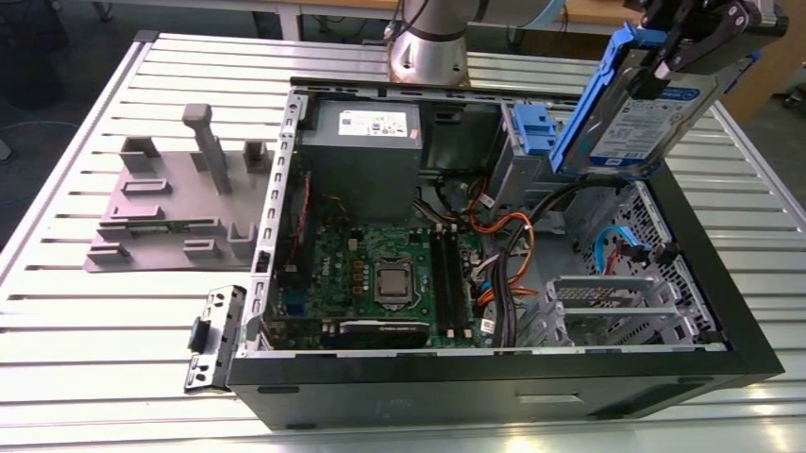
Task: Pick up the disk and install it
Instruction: 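Pick up the disk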
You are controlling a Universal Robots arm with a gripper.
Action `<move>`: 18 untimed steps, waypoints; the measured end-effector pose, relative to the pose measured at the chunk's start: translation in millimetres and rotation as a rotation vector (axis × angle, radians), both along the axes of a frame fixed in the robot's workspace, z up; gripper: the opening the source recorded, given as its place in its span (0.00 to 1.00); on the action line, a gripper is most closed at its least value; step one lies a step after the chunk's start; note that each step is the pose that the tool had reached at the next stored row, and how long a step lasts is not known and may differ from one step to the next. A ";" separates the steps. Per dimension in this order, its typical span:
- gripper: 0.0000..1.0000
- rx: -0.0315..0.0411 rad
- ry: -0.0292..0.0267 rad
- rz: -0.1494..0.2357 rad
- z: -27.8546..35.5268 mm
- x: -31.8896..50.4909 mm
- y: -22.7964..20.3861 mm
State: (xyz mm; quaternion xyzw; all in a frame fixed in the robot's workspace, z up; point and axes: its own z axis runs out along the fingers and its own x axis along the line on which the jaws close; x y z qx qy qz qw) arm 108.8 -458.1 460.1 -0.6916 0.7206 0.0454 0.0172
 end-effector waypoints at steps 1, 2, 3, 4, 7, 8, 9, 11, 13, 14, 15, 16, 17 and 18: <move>0.36 -0.0001 0.0000 0.000 0.0 0.0 -0.5; 0.36 -0.0001 0.0000 0.000 0.1 0.0 -1.1; 0.36 -0.0001 0.0000 0.000 0.0 0.0 -1.7; 0.36 -0.0001 0.0000 0.000 0.0 0.0 -2.3; 0.36 -0.0001 0.0000 0.000 0.1 -0.1 -4.0; 0.36 -0.0001 0.0000 0.000 0.0 -0.1 -4.5; 0.36 -0.0001 0.0000 0.000 0.0 -0.1 -5.0; 0.36 -0.0001 0.0000 0.000 0.0 -0.3 -6.0; 0.36 -0.0001 -0.0001 0.000 0.0 -0.6 -6.9; 0.36 -0.0001 0.0000 0.000 0.1 -0.9 -7.4; 0.36 -0.0001 0.0000 0.000 0.0 -1.2 -7.8; 0.36 0.0000 0.0000 0.000 0.0 -1.5 -8.1; 0.36 0.0000 0.0000 0.000 0.0 -1.9 -8.4; 0.36 -0.0001 0.0000 0.000 0.0 -2.2 -8.7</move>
